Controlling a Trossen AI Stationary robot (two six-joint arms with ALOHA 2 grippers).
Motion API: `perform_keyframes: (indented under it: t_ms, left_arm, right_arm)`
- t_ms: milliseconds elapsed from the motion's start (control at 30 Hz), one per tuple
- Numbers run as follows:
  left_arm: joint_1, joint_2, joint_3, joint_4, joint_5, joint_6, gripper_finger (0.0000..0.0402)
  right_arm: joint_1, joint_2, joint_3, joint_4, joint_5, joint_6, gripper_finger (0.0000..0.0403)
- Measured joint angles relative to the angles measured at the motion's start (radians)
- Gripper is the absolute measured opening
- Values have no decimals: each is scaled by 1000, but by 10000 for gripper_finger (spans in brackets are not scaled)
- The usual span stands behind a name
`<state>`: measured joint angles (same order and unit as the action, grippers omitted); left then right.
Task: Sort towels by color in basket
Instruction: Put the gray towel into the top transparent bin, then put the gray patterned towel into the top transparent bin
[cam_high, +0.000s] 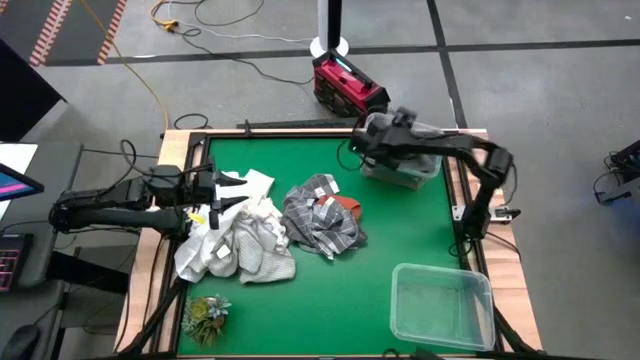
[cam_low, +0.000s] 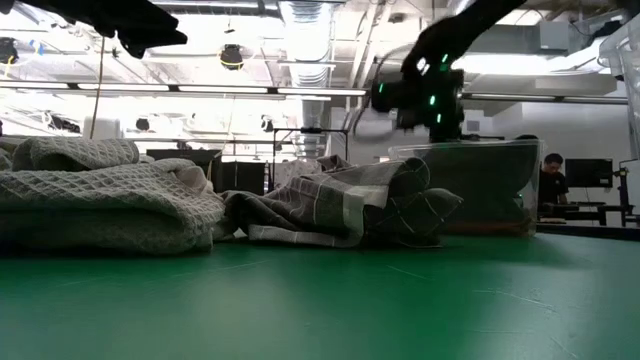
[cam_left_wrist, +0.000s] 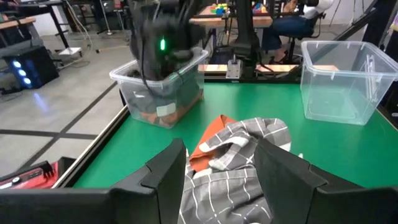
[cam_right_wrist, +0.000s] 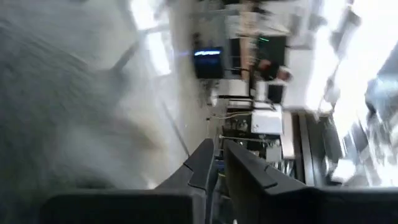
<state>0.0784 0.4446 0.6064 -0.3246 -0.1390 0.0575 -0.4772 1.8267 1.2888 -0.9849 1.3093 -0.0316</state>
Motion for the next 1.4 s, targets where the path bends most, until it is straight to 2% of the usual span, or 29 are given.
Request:
perform_keyframes:
  t_ms: [67, 167, 267, 500, 667, 867, 933, 1067, 1100, 1167, 1233, 1333, 1400]
  left_arm:
    - [0, 0, 0, -6, 0, -2, 180]
    - [0, 0, 0, -5, 0, -2, 180]
    - [0, 0, 0, -1, 0, -3, 180]
    - [0, 0, 0, 0, 0, -1, 180]
    - [0, 0, 0, 0, 0, -10, 180]
    - [0, 0, 0, -1, 13, -27, 180]
    - [0, 0, 0, -1, 19, -28, 180]
    - [0, 0, 0, -1, 23, -35, 180]
    - [0, 0, 0, -1, 23, -35, 180]
    - [0, 0, 0, 0, 23, -35, 180]
    - [0, 0, 0, 6, 23, -31, 180]
    - [0, 0, 0, 22, 23, -22, 180]
    - [0, 0, 0, 36, 23, -20, 180]
  right_arm:
    - [6, 61, 0, -37, -41, -3, 64]
    - [6, 113, 4, -100, -17, 27, 59]
    - [4, 109, 4, -134, -4, 60, 58]
    - [-4, -105, 21, -193, 24, 86, 58]
    - [-2, -247, 25, -196, 14, 45, 58]
    - [-38, -280, -47, -188, -63, 57, 58]
    - [-55, -253, -102, -151, -81, 64, 55]
    - [-69, -168, -212, 8, -224, 9, 44]
    - [-68, -148, -226, 26, -231, -11, 40]
    - [-61, -115, -228, 8, -191, -22, 33]
    - [-50, -102, -211, -57, -102, 2, 29]
    - [-33, -138, -143, -193, 44, 61, 29]
    - [-24, -186, -80, -262, 86, 88, 33]
